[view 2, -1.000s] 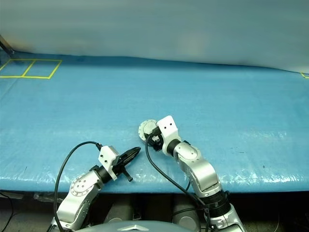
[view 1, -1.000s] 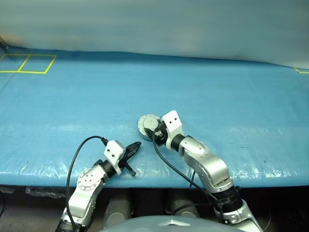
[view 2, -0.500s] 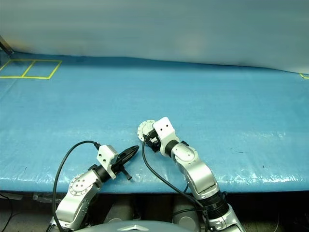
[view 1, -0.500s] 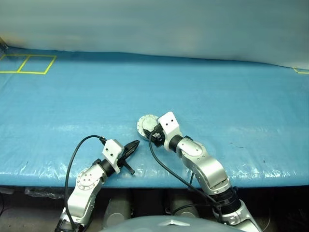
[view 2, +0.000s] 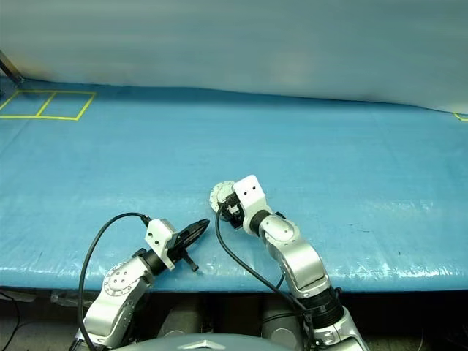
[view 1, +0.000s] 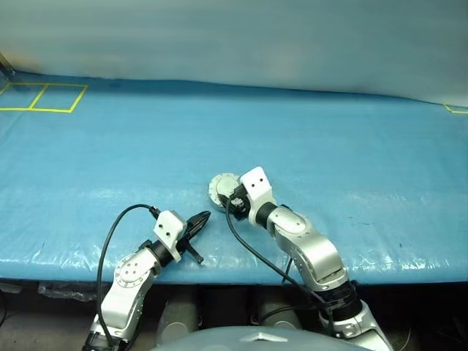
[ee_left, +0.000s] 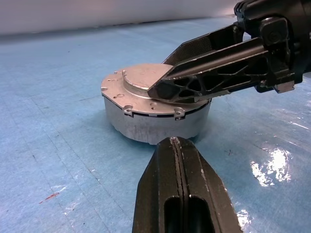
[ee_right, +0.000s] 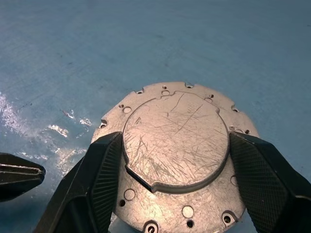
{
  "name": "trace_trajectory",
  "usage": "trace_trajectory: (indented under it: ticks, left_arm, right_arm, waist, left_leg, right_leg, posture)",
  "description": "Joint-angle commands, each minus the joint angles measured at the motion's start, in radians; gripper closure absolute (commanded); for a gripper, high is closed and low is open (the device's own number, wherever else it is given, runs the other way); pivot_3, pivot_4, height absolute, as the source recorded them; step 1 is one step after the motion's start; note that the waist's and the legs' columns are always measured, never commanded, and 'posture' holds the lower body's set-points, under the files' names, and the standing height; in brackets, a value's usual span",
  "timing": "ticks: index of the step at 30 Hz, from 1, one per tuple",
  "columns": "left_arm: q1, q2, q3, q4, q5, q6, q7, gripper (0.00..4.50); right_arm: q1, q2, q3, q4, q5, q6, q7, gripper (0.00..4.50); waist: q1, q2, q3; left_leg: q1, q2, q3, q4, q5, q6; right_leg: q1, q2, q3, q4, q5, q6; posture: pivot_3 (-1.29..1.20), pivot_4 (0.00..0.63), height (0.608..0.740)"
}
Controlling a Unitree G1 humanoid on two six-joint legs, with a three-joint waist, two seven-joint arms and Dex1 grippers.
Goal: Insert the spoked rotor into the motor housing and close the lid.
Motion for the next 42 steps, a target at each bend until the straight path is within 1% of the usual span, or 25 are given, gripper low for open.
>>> trace_trajectory:
  ticks: [1,8,13,22,26,31,35,37,40,42]
  left_arm:
    - [-0.004,-0.001,0.014,-0.016,-0.003,-0.028,0.002,4.5]
    - [-0.005,0.0,0.012,-0.008,-0.003,-0.03,-0.002,4.5]
    - [-0.005,0.001,0.011,-0.009,-0.003,-0.029,-0.005,4.5]
    - [-0.005,0.0,0.009,-0.018,-0.002,-0.02,0.0,4.5]
    - [-0.004,-0.001,0.007,-0.023,-0.001,-0.017,0.003,4.5]
    - [-0.005,-0.002,0.003,-0.027,0.001,-0.012,0.004,4.5]
    - [-0.006,-0.004,0.004,-0.033,0.0,-0.005,0.008,4.5]
    - [-0.019,-0.024,0.028,-0.047,-0.03,0.018,0.032,4.5]
    - [-0.081,-0.054,0.085,-0.048,-0.073,0.11,0.1,4.5]
    - [-0.159,-0.052,0.119,-0.029,-0.089,0.18,0.132,4.5]
  right_arm:
    - [0.028,-0.043,0.032,0.063,-0.052,-0.01,0.009,1.42]
    - [0.03,-0.067,0.022,0.077,-0.051,-0.017,0.03,1.42]
    - [0.022,-0.087,0.005,0.083,-0.033,-0.01,0.071,1.42]
    - [0.003,-0.112,-0.008,0.126,-0.046,-0.071,0.11,1.42]
    - [-0.014,-0.084,-0.062,0.118,0.003,0.007,0.105,1.42]
    - [-0.03,-0.172,-0.006,0.116,-0.049,-0.029,0.147,1.42]
    - [-0.029,-0.177,-0.011,0.113,-0.027,-0.027,0.155,1.42]
    - [-0.026,-0.174,-0.007,0.112,-0.029,-0.025,0.154,1.42]
    - [-0.021,-0.165,-0.005,0.109,-0.025,-0.018,0.152,1.42]
    - [-0.018,-0.157,-0.002,0.108,-0.025,-0.015,0.146,1.42]
  waist:
    - [0.001,0.0,0.0]
    - [0.002,0.0,0.0]
    - [0.008,0.0,0.0]
    - [0.009,0.0,0.0]
    - [0.009,0.0,0.0]
    - [0.011,0.0,0.0]
    - [0.014,0.0,0.0]
    - [0.014,0.0,0.0]
    - [0.016,0.0,-0.001]
    - [0.017,0.0,-0.001]
  left_leg:
    - [0.0,0.0,0.0,0.0,0.0,0.0]
    - [0.0,0.0,0.0,0.0,0.0,0.0]
    - [0.0,0.0,0.0,0.0,0.0,0.0]
    - [-0.001,0.0,0.0,-0.001,0.0,0.001]
    - [-0.001,0.0,-0.001,-0.001,0.0,0.001]
    - [-0.001,-0.001,-0.001,-0.001,0.0,0.0]
    - [-0.002,-0.001,-0.002,-0.001,-0.001,0.001]
    - [-0.002,-0.001,-0.002,-0.001,-0.001,0.001]
    - [-0.003,-0.001,-0.003,-0.001,-0.001,0.001]
    - [-0.003,-0.001,-0.003,-0.001,0.0,0.001]
  right_leg:
    - [0.0,0.0,0.0,0.0,0.0,0.0]
    - [0.0,0.0,-0.001,0.0,0.0,-0.001]
    - [0.0,-0.001,-0.001,-0.001,-0.001,0.002]
    - [0.0,-0.001,-0.002,-0.002,0.0,0.0]
    - [0.0,-0.001,-0.002,-0.002,-0.001,0.002]
    - [0.0,-0.003,-0.003,-0.002,-0.001,0.002]
    - [0.0,-0.004,-0.004,-0.003,-0.001,0.001]
    - [0.0,-0.004,-0.004,-0.003,-0.001,0.001]
    - [0.0,-0.003,-0.005,-0.004,-0.001,0.001]
    - [0.001,-0.003,-0.006,-0.003,-0.001,0.003]
  posture:
    - [0.0,0.15,0.74]
    - [0.0,0.15,0.74]
    - [0.0,0.15,0.74]
    - [0.0,0.15,0.74]
    - [0.0,0.15,0.74]
    - [0.0,0.15,0.74]
    - [0.0,0.15,0.74]
    - [0.0,0.15,0.74]
    - [0.0,0.15,0.74]
    - [0.0,0.15,0.74]
